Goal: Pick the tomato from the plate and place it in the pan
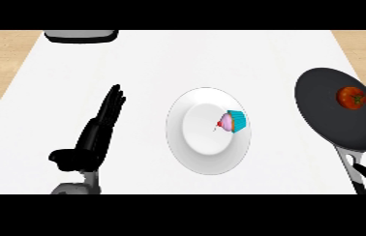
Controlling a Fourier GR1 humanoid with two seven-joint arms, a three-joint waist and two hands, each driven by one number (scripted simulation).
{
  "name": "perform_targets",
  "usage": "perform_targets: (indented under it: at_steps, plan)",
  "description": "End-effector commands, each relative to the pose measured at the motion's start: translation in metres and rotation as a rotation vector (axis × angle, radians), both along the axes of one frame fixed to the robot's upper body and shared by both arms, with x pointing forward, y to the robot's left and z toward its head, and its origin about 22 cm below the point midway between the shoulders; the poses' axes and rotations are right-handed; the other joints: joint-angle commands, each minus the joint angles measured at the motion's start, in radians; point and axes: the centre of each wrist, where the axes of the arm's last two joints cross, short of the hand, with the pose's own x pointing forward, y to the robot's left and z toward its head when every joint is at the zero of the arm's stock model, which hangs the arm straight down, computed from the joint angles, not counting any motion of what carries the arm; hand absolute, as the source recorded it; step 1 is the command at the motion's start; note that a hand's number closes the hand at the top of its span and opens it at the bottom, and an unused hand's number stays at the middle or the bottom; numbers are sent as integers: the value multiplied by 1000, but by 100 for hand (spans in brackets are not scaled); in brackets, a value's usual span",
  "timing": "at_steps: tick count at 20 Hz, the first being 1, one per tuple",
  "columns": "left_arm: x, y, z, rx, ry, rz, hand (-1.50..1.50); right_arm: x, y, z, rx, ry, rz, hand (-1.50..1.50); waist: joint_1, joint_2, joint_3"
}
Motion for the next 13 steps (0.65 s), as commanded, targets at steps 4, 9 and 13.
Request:
perform_targets:
  at_steps: [4,9,13]
  plan:
    - [-9,-8,3,8,-9,-2,0,-9,3,10,-40,45,-30,-150,2,0,0]
    - [-1,-6,9,6,-2,20,0,6,6,-4,-53,52,-33,-150,3,1,0]
    - [-14,-7,5,-8,3,1,0,9,2,2,-146,73,-74,-150,5,1,0]
